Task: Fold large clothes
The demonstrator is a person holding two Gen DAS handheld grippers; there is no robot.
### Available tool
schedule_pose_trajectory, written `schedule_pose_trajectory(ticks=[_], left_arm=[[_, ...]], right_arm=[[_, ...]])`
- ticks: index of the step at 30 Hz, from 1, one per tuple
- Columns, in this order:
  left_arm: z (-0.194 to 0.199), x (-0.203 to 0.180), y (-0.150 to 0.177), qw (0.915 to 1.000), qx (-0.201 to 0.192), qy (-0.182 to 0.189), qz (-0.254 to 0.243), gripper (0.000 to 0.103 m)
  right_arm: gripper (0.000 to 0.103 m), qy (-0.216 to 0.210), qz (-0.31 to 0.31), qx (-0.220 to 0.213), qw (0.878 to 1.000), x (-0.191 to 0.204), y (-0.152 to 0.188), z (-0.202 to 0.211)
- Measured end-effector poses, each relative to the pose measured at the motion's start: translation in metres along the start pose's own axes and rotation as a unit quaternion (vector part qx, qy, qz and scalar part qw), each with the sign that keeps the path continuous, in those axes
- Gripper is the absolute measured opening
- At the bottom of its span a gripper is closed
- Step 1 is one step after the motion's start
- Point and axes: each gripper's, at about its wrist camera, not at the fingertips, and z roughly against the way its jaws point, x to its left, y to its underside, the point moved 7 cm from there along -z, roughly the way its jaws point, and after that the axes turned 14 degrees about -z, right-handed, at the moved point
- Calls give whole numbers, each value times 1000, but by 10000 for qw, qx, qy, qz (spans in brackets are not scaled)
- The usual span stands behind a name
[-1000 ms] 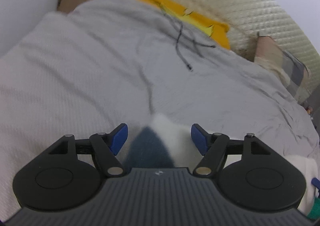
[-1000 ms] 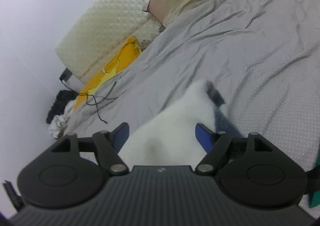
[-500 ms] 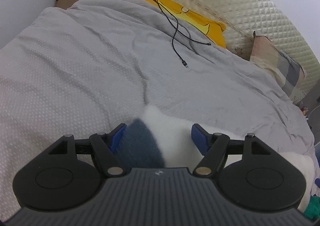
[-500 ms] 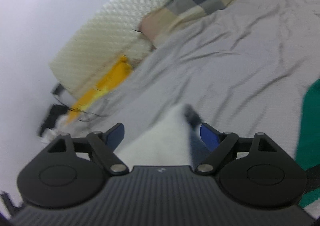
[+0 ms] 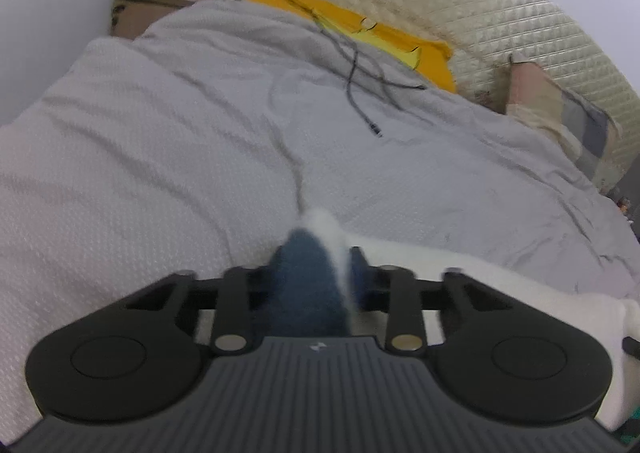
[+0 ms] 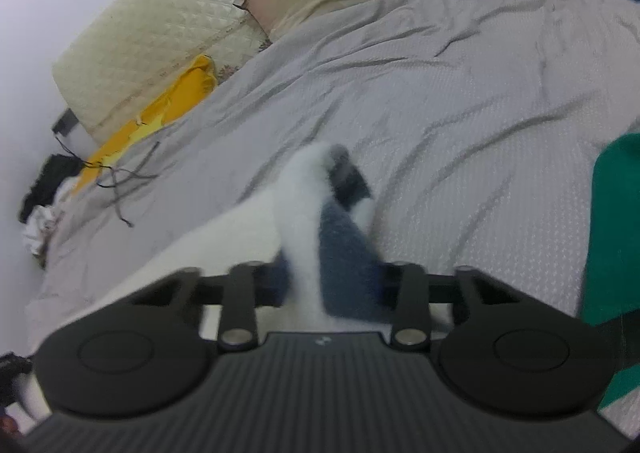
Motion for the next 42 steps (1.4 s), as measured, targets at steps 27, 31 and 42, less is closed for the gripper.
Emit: schedule_pose_trajectory(ticks=[27, 31, 42], left_arm=[[-113, -17, -39, 9990, 140, 79, -428, 24], [-106, -22, -38, 9978, 26, -47, -663, 27], [-24, -40, -47, 9931, -752, 167, -882, 60]], right_arm=[[29, 343, -210, 7, 9992, -19, -18, -59], [32, 371, -266, -17, 9990, -18, -15, -58], [64, 443, 253, -789, 9956, 12, -14, -9]])
